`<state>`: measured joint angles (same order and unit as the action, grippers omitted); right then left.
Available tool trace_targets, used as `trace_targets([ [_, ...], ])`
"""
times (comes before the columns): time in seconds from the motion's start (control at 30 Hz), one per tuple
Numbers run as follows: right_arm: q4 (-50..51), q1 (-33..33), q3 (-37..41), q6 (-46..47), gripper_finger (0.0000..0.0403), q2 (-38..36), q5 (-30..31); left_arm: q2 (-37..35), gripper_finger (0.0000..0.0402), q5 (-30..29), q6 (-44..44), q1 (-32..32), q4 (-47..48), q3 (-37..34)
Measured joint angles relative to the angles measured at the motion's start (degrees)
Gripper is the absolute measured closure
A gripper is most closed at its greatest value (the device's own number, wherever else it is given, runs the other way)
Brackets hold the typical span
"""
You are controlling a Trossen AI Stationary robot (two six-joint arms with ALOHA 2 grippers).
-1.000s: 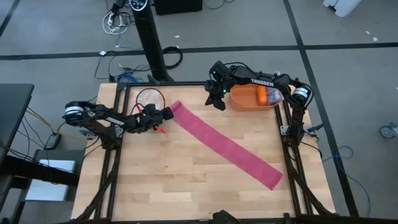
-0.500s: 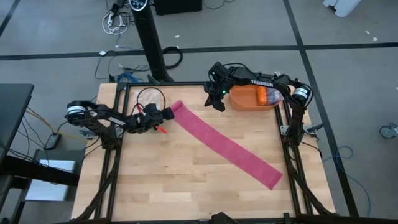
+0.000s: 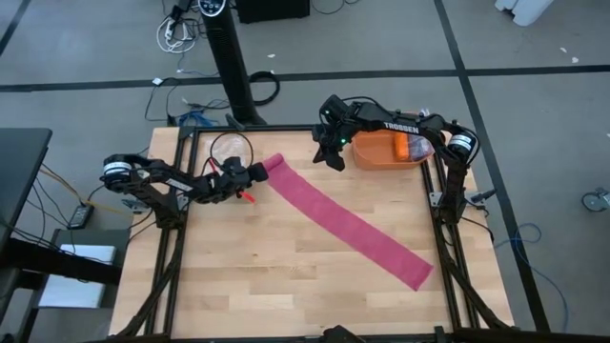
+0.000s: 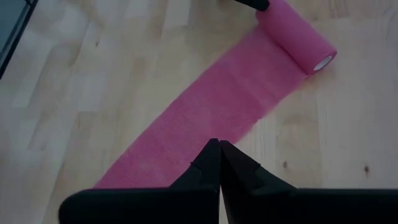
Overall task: Roll bandage
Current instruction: Roll the pink bandage
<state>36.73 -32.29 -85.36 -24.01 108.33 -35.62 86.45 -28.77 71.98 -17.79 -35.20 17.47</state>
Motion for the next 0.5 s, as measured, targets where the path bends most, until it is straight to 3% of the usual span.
trace_targets([
  [0.37,-0.1,0.0,0.0,0.0,0.04,0.0,0.0,5.0,0.0256,-0.6,-3.5,-0.9,-2.0,0.3],
  [0.5,-0.2,0.0,0.0,0.0,0.0399,0.0,0.0,5.5,0.0281,-0.7,-5.6,-0.8,-2.1,0.3],
])
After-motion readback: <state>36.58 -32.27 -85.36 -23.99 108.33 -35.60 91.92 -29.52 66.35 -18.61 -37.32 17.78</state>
